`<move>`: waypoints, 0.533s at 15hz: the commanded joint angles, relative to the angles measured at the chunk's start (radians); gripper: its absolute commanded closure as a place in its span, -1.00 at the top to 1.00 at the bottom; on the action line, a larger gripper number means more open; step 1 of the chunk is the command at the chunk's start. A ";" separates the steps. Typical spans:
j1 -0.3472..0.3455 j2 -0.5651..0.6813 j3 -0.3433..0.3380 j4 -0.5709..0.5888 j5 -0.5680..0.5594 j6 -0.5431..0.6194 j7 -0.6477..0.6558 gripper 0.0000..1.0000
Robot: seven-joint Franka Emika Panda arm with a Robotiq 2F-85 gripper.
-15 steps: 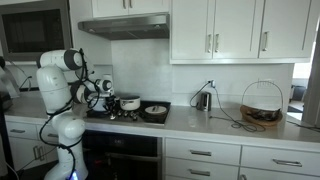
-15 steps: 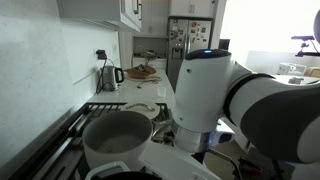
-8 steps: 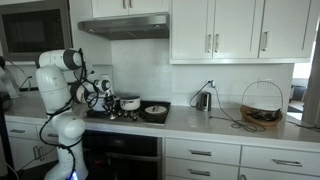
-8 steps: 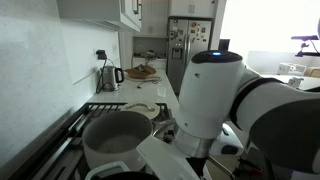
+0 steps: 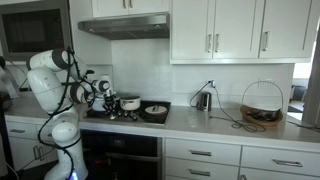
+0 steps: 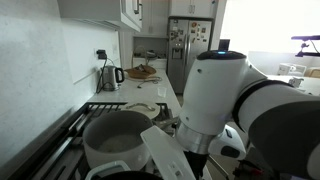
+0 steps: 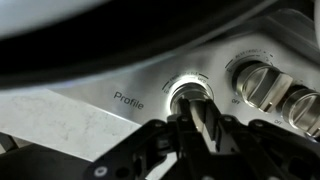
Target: Turn off the first knob from the left on the stove
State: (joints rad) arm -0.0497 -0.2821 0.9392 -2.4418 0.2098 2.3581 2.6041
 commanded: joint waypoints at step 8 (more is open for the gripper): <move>-0.366 -0.350 0.384 0.102 0.298 -0.115 -0.003 -0.11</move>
State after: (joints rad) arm -0.3752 -0.5524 1.2913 -2.4098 0.4353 2.2859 2.6006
